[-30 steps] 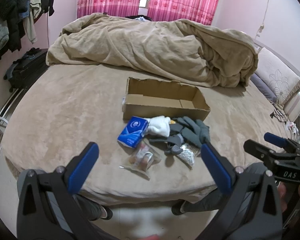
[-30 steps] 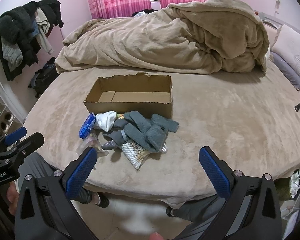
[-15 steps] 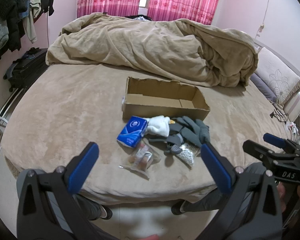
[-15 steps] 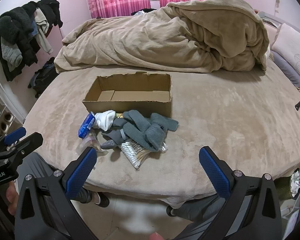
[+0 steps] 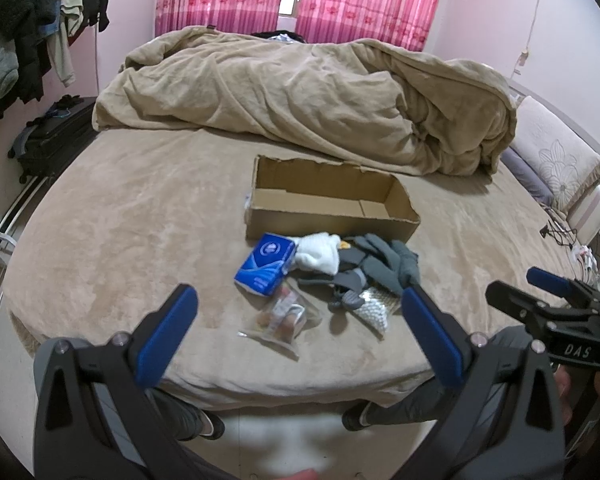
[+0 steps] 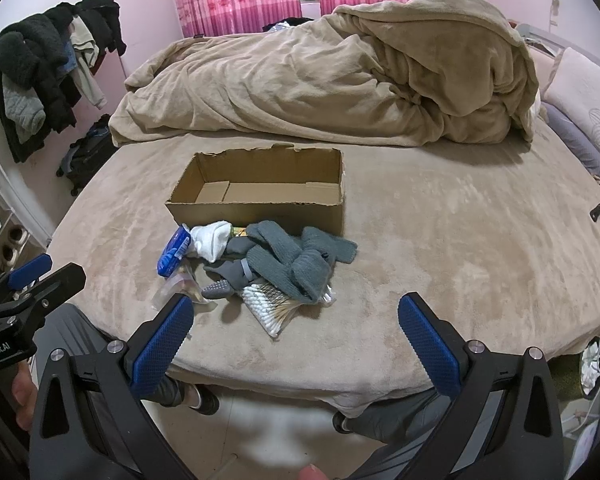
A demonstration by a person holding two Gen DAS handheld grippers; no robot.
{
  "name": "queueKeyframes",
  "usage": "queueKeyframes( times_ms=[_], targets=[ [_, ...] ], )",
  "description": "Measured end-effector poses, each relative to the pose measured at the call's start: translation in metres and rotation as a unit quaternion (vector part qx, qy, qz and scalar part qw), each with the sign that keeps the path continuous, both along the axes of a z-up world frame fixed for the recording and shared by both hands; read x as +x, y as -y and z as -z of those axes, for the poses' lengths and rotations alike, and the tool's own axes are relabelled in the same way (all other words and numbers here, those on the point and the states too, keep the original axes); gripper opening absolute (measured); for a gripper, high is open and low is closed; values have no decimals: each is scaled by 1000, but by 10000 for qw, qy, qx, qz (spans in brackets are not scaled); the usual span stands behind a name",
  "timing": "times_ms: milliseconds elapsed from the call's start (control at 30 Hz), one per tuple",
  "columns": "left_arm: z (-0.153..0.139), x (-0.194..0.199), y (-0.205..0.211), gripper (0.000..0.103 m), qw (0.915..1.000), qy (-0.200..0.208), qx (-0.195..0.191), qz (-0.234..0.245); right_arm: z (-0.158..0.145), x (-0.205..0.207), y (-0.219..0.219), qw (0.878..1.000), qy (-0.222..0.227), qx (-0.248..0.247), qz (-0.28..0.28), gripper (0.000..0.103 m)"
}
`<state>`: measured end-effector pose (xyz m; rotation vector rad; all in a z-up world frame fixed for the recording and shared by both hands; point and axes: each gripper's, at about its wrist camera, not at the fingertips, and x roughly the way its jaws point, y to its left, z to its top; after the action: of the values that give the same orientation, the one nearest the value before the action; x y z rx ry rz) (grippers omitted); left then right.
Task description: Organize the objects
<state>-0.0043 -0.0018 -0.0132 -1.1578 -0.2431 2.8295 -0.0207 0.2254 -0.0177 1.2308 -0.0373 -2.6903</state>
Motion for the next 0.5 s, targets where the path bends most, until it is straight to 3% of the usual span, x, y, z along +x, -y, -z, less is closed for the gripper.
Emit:
queueKeyframes(
  times_ms=[500],
  targets=[
    [0, 0, 1, 102, 10000, -5, 12, -13, 0, 0, 0, 10000, 15, 9, 11, 103]
  ],
)
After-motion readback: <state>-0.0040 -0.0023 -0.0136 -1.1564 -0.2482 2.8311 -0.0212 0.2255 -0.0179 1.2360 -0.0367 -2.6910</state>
